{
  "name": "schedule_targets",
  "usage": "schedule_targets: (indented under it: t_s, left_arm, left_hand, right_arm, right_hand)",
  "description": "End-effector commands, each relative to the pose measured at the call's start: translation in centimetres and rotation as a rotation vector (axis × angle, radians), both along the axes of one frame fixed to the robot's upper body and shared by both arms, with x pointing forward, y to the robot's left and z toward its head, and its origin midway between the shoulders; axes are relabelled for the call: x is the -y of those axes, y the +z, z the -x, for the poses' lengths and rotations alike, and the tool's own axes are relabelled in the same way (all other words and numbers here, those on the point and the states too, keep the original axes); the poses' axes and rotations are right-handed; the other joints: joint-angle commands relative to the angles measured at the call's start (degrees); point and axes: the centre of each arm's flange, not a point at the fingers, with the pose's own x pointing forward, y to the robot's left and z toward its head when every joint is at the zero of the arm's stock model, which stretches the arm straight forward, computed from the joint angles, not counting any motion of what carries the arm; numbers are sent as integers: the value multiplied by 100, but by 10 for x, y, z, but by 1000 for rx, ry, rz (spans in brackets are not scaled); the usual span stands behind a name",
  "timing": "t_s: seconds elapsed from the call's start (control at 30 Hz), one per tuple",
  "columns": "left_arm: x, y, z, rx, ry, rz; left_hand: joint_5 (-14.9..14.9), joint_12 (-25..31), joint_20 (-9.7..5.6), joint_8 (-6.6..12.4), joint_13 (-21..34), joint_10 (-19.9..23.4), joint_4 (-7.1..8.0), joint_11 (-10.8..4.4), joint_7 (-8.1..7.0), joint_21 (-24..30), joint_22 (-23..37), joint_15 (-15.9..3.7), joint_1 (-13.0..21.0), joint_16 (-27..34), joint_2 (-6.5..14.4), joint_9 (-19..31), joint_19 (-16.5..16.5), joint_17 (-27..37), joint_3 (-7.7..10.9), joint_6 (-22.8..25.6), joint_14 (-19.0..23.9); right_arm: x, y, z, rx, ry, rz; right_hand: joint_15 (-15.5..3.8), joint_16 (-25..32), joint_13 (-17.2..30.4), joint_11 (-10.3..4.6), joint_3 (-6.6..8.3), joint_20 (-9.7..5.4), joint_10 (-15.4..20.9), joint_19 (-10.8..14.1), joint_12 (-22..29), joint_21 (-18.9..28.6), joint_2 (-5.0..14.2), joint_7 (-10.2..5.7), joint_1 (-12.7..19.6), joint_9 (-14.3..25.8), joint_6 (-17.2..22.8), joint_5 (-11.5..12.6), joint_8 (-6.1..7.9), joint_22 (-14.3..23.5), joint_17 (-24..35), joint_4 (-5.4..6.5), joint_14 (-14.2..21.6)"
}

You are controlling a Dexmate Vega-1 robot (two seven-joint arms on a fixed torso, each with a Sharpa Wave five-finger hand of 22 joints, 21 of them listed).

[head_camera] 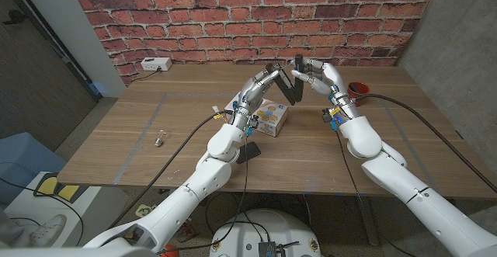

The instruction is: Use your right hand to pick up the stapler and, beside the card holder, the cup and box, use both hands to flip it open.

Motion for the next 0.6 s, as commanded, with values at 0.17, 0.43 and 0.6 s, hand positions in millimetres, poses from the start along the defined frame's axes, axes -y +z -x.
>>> schedule_targets:
  t_s: [0.17, 0.43, 0.6]
  left_arm:
    - [-7, 0, 5, -5, 12, 45]
    - [-9, -2, 5, -13, 3, 93]
    - [-8, -3, 4, -19, 1, 112]
  left_hand:
    - [39, -38, 28, 51, 27, 132, 91, -96, -385, 96, 83, -793, 290, 145, 454, -10, 124, 145, 76, 890, 105]
    - [37, -100, 171, 50, 51, 100, 102, -115, -418, 125, 157, -735, 308, 154, 443, -25, 40, 250, 59, 848, -106]
    - [47, -131, 182, 54, 66, 79, 133, -94, -436, 243, 230, -768, 322, 279, 483, -33, 182, 327, 85, 828, 88]
  right_arm:
    - [3, 1, -3, -2, 45, -77]
    - [8, -1, -6, -14, 66, -122]
    - [11, -3, -10, -28, 92, -164]
  right_hand:
    - [-625, -44, -20, -203, 306, -499, 171, 30, -31, 74, 778, -8, 714, 32, -38, 30, -35, 33, 1, 287, -41]
    - [-625, -59, -37, -199, 314, -488, 166, -15, -53, 88, 782, -10, 712, 37, -38, 31, -34, 36, 2, 293, -44]
    - [-626, -59, -57, -195, 316, -479, 168, -54, -72, 96, 780, -9, 711, 40, -36, 32, -32, 37, 10, 294, -34]
